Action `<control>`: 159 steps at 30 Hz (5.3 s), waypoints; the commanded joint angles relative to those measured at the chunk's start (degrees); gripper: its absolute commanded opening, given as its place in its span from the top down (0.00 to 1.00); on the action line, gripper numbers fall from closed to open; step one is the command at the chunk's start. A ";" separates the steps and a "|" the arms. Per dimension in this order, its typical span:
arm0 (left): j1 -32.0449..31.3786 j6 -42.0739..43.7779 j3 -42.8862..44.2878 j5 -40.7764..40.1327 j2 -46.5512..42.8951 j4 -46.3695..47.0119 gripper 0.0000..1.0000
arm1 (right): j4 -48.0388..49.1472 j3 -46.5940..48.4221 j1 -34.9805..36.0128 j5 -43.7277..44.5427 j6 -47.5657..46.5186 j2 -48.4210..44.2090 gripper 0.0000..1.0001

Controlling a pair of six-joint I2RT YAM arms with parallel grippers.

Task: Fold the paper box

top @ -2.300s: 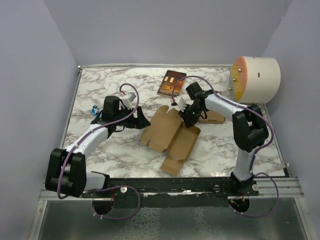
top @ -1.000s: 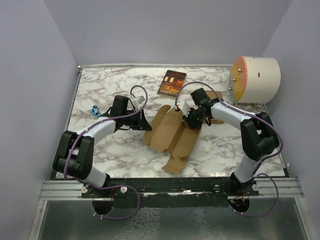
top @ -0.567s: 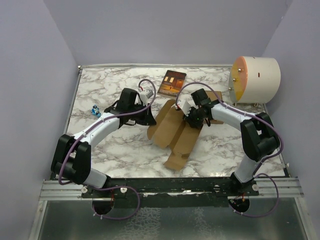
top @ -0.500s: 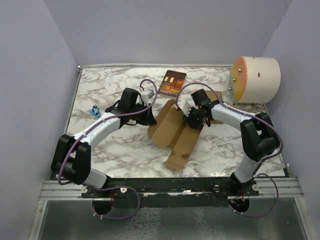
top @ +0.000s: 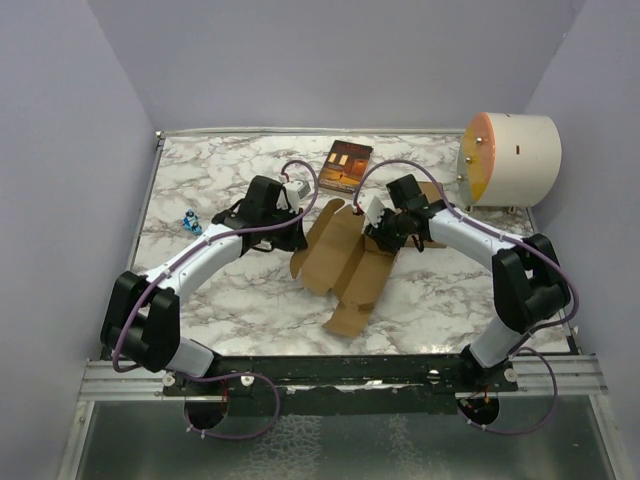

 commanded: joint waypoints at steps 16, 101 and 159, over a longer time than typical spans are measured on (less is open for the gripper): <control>-3.26 1.29 5.42 1.04 -1.29 -0.60 1.00 | 10.13 -4.16 1.41 11.81 3.36 5.27 0.99; -6.25 12.33 14.75 10.02 7.87 -7.88 1.00 | 0.14 -4.09 -5.24 -20.32 -33.41 -2.78 0.99; -6.44 13.84 21.25 -1.82 7.18 -10.40 1.00 | 18.54 -7.67 -2.44 3.27 5.78 2.02 0.99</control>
